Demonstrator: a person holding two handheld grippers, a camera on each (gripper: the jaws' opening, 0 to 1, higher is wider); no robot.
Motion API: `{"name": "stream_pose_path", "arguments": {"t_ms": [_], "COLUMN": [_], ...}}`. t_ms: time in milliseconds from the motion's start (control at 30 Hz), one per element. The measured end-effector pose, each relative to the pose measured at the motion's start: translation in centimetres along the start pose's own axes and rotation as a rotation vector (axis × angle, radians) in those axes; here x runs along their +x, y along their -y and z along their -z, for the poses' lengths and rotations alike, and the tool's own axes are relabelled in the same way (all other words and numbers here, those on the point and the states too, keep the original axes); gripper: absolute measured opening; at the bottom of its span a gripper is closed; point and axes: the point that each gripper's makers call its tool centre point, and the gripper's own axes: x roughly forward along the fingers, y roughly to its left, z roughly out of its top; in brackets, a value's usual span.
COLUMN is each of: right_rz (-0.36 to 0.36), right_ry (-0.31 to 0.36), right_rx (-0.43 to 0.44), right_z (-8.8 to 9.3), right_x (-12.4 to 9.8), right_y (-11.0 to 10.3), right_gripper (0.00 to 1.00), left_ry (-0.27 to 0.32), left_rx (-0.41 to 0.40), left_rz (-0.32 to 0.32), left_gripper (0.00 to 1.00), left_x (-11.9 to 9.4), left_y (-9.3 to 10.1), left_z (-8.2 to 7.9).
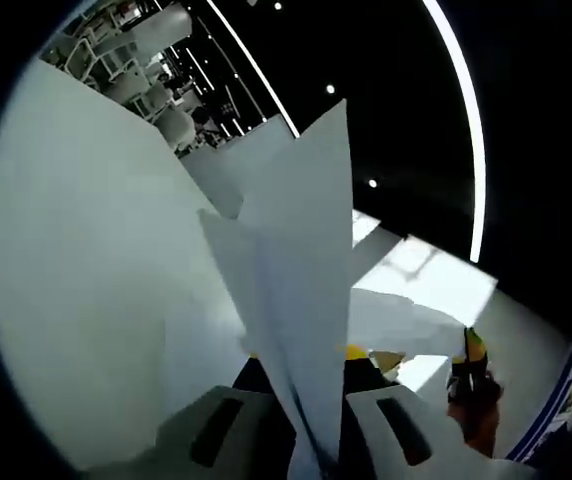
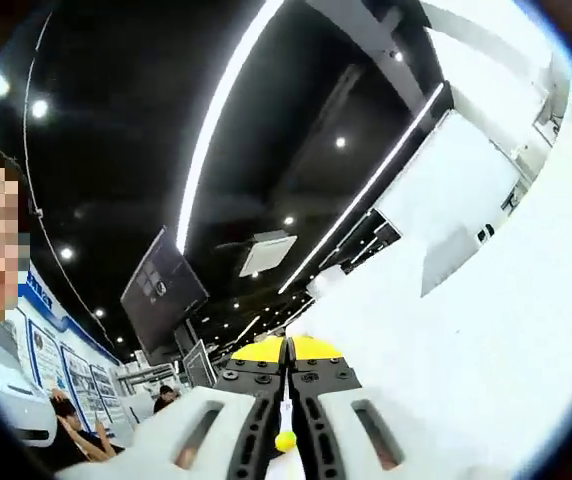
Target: Organize the stack of printing papers by aligning and flattening the scattered papers on the table
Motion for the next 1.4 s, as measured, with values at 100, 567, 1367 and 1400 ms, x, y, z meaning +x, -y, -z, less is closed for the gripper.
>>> {"name": "stream_pose_path", "arguments": {"t_ms": [100, 567, 1367, 1400], "right_rz": [0.015, 0.114, 0.169, 0.166], "right_ry": [-0.021, -0.108, -0.318, -0.327], "right_rx": [0.018, 0.056, 0.112, 0.107], "right_z": [1.1, 4.8, 10.0, 10.1], "right_x": [-0.5, -2.6, -5.5, -5.5], "right_y": [0.5, 3.7, 5.5, 5.5], "right_gripper": [0.0, 0.0, 0.0, 0.0], "left_ry": [0.0, -0.001, 0.001, 0.001], "left_rx": [0.0, -0.009, -0.026, -0.025], "left_rz": [-0.001, 0.002, 0.008, 0.008], "left_gripper": [0.08, 0.08, 0.11, 0.11], "left_x": [0.0, -0.1, -0.1, -0.1], "left_y": [-0.2, -0.1, -0.4, -0.4], "left_z": [0.0, -0.1, -0.2, -0.2]}}
